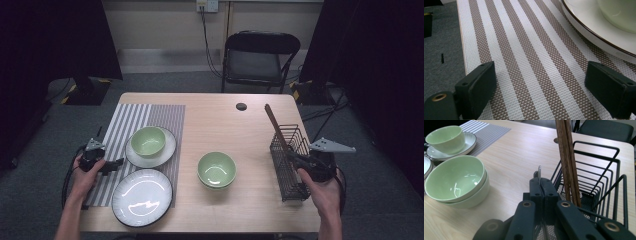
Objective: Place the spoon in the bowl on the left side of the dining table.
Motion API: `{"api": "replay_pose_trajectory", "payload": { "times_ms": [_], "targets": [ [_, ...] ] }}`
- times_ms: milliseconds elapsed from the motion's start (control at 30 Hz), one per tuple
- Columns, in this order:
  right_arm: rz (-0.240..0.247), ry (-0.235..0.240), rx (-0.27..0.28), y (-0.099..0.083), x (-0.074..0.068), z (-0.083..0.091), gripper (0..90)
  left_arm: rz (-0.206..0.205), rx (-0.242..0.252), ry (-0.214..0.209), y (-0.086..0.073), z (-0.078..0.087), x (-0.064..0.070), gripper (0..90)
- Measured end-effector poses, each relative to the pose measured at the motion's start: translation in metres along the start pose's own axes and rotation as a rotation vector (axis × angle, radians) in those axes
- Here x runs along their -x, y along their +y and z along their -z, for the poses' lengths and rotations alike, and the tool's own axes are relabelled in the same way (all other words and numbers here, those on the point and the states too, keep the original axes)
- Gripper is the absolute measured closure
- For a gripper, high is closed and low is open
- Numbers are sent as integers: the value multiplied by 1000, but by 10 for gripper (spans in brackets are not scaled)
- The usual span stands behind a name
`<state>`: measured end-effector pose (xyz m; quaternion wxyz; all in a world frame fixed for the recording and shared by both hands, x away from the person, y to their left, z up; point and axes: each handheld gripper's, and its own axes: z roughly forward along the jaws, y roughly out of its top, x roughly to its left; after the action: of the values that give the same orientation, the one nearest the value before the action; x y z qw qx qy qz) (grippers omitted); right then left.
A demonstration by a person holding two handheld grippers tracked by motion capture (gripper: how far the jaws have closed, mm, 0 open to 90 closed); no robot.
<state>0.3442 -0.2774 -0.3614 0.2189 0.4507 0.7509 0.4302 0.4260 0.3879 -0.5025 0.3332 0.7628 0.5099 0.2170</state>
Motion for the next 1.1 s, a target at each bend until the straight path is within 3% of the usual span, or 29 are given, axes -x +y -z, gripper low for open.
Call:
{"api": "replay_pose_trajectory", "payload": {
  "times_ms": [533, 700, 800, 1033, 1100],
  "targets": [
    [1, -25, 54, 5, 5, 8, 900, 16, -17, 16, 2, 2, 0, 135],
    [5, -24, 80, 10, 4, 12, 900, 69, -24, -17, 4, 7, -6, 169],
    [11, -26, 92, 15, 2, 14, 900, 85, 2, -35, 9, 14, -5, 170],
    [23, -37, 119, 31, 0, 16, 900, 71, 110, -96, 27, 34, 5, 169],
    [22, -31, 132, 37, -2, 17, 900, 63, 131, -90, 31, 39, 9, 170]
  ]
}}
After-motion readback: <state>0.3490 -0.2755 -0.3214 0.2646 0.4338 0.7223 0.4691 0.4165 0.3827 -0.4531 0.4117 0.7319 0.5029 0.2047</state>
